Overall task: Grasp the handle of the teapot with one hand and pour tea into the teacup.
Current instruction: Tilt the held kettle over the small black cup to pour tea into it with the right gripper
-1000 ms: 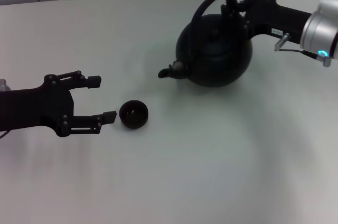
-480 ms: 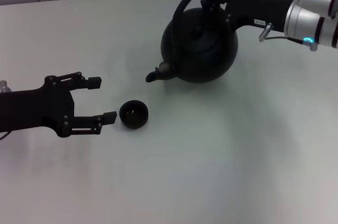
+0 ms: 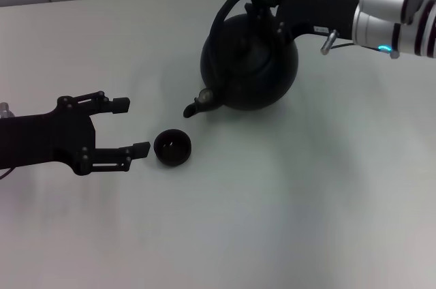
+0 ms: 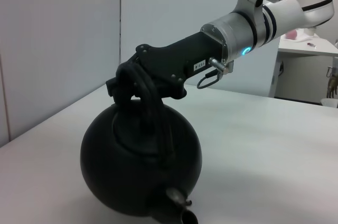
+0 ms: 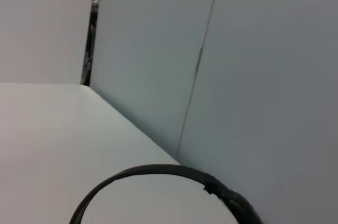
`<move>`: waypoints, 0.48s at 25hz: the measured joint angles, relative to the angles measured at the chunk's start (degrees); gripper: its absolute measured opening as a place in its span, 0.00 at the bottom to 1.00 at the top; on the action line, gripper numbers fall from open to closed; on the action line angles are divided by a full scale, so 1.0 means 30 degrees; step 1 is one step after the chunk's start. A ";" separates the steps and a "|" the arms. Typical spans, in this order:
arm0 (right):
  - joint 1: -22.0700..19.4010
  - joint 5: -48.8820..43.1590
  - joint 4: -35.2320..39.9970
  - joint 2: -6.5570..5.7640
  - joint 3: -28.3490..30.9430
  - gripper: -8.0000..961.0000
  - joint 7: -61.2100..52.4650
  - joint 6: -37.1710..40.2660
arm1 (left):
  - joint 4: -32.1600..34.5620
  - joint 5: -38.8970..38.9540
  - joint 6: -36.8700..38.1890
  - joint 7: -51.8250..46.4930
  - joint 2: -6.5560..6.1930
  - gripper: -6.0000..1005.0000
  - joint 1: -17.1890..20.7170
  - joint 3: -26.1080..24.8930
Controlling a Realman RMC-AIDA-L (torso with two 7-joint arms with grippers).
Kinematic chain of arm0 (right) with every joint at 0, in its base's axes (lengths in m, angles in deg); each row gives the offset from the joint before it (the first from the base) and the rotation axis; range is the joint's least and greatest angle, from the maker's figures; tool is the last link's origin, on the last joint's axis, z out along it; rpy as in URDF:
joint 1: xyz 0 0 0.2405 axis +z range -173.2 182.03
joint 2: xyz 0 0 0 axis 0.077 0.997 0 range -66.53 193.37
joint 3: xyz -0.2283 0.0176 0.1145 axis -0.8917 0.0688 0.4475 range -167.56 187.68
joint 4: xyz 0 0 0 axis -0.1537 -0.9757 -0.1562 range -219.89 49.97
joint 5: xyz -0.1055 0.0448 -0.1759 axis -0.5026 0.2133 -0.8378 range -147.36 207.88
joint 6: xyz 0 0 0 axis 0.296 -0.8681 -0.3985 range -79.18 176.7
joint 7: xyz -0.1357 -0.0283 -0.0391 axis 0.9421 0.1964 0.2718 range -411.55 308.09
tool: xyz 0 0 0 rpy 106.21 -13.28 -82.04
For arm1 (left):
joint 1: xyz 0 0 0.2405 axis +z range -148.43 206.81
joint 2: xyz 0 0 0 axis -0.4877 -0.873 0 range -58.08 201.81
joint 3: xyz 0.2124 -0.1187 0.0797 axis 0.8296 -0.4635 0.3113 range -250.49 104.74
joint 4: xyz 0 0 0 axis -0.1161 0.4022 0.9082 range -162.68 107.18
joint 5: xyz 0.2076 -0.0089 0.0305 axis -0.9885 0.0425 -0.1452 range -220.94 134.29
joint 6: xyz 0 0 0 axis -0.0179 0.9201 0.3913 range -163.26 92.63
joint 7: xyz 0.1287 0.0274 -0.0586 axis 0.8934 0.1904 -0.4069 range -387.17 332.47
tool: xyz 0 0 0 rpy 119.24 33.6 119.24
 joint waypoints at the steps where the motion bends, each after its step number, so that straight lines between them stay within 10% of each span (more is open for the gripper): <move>1: 0.0017 0.0000 0.0089 0.0004 -0.0230 0.11 0.0000 -0.0044 | 0.0000 0.0001 -0.0001 -0.0001 0.0001 0.86 -0.0001 0.0001; 12: 0.0303 0.0077 0.0589 0.0017 -0.1478 0.11 0.0033 -0.0296 | -0.0001 0.0000 -0.0005 -0.0001 -0.0001 0.86 0.0072 0.0001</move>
